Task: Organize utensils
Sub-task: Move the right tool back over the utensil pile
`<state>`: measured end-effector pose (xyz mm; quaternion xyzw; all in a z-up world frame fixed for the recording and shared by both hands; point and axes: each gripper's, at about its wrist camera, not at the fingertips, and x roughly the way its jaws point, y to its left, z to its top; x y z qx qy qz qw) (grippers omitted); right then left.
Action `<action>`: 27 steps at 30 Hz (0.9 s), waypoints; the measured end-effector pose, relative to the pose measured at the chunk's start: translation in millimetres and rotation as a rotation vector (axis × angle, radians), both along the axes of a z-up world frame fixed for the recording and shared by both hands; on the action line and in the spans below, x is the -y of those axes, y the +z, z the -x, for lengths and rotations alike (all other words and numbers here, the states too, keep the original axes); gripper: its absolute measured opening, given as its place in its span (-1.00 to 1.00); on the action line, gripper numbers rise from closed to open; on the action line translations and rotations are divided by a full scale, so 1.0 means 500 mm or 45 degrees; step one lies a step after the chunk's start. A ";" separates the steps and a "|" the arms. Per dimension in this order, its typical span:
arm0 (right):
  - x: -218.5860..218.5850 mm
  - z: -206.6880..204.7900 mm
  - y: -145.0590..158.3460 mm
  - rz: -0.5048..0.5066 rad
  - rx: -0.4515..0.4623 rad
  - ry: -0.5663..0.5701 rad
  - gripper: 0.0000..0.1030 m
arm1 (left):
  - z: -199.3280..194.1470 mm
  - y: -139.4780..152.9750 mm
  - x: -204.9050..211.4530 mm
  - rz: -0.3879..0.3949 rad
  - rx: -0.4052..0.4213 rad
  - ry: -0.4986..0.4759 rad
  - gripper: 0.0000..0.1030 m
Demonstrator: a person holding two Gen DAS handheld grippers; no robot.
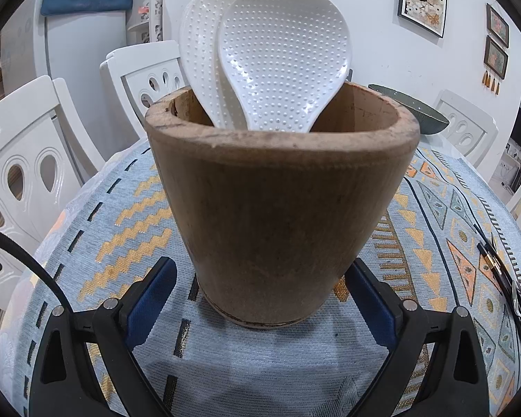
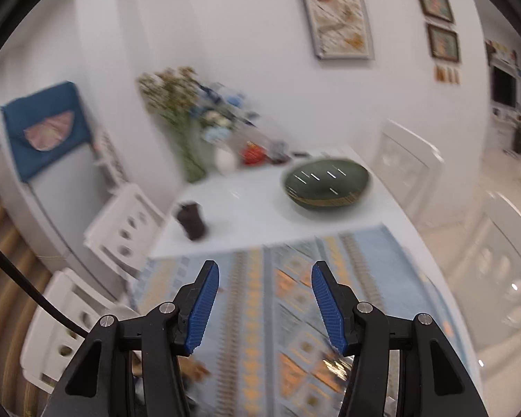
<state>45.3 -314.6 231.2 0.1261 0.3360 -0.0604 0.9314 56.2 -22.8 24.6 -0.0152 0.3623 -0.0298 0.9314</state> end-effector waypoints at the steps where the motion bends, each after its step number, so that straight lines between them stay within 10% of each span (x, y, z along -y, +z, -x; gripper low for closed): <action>1: 0.017 0.004 -0.013 0.003 -0.033 -0.016 0.04 | 0.000 0.000 0.000 0.000 0.000 0.000 0.91; 22: 0.106 0.036 -0.395 -0.031 -0.826 0.053 0.04 | -0.008 -0.007 -0.005 -0.003 -0.021 -0.002 0.92; 27: 0.075 0.040 -0.422 0.103 -0.831 0.077 0.03 | -0.008 -0.007 -0.006 -0.003 -0.022 -0.002 0.92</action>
